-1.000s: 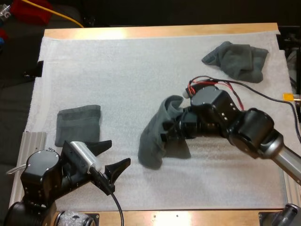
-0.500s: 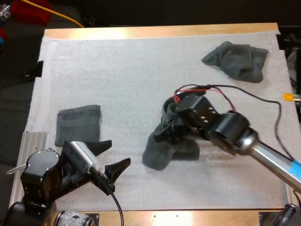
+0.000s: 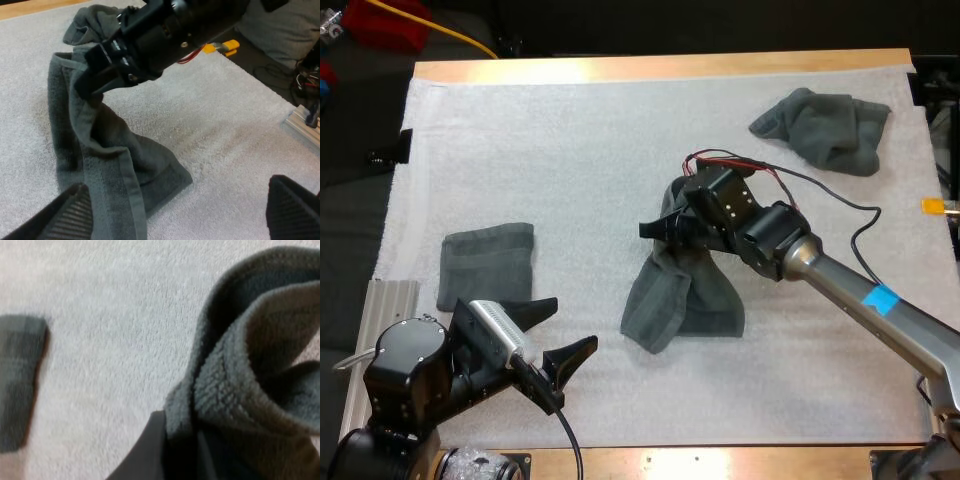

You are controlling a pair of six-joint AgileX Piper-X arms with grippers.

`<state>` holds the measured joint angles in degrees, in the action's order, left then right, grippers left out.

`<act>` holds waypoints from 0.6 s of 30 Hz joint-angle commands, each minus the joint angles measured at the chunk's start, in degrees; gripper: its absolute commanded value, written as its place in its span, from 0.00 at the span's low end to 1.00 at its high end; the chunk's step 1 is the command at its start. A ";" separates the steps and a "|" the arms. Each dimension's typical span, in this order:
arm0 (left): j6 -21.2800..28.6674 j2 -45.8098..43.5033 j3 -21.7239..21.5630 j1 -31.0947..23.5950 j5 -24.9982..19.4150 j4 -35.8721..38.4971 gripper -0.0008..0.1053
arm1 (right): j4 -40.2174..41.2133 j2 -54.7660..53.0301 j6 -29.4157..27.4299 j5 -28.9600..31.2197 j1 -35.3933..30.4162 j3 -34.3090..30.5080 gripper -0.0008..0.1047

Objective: Pick towel from pile, fold and stack

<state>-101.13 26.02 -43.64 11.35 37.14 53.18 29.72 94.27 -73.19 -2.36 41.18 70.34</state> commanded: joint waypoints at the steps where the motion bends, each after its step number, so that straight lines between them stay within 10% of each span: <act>1: -0.40 -0.08 -0.45 0.26 0.48 -0.32 0.66 | -1.70 -0.54 0.77 -0.44 -0.36 0.06 0.09; 10: -0.40 -0.08 -0.45 0.26 0.48 -0.32 0.66 | -6.98 -0.54 0.76 -5.68 -0.98 1.40 0.62; 18: -0.40 -0.08 -0.45 0.26 0.48 -0.32 0.66 | -0.30 -4.59 -4.73 -7.23 -0.98 1.65 0.68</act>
<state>-101.13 26.02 -43.64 11.35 37.14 53.18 29.06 90.64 -76.97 -9.39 40.57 71.37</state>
